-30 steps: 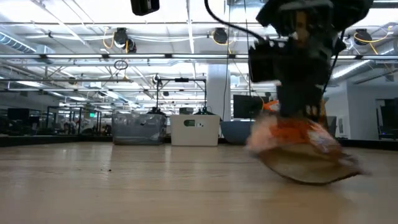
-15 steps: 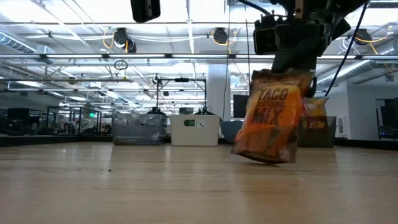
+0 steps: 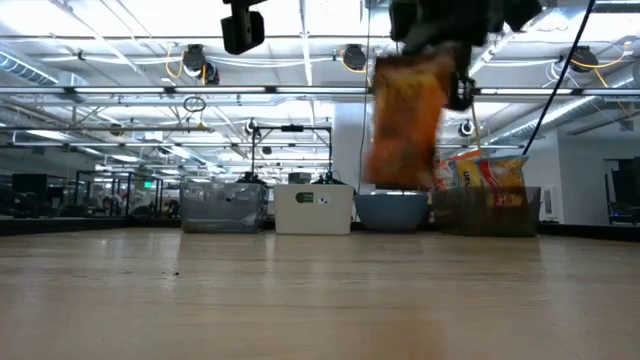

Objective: Pick & Place Food Item
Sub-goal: Put the brown seasoning bag into the white bin

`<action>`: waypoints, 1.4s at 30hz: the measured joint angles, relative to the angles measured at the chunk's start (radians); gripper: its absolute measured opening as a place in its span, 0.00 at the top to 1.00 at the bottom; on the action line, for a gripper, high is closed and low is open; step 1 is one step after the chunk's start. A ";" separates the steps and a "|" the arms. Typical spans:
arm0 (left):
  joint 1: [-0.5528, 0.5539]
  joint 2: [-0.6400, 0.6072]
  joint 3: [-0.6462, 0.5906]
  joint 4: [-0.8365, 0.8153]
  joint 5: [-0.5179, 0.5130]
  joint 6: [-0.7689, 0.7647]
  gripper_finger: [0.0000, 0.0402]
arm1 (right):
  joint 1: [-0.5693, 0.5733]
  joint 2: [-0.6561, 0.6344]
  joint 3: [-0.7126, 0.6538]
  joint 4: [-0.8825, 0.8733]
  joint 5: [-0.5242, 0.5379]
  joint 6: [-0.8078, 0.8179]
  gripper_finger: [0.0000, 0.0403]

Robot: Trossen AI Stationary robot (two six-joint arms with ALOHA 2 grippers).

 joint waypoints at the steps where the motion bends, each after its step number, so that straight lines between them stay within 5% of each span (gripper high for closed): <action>1: 0.006 0.000 0.000 0.000 0.000 0.004 0.82 | -0.005 0.001 0.024 -0.015 0.000 -0.013 1.00; 12: 0.056 0.000 0.000 0.007 -0.002 0.142 0.82 | -0.064 0.000 0.188 -0.094 -0.058 -0.077 1.00; 32: 0.062 0.000 0.076 -0.033 -0.054 0.397 0.82 | -0.060 0.000 0.204 -0.042 -0.110 -0.034 1.00; 42: 0.095 0.121 0.281 -0.327 0.135 0.475 0.82 | -0.060 0.000 0.205 0.021 -0.111 -0.001 1.00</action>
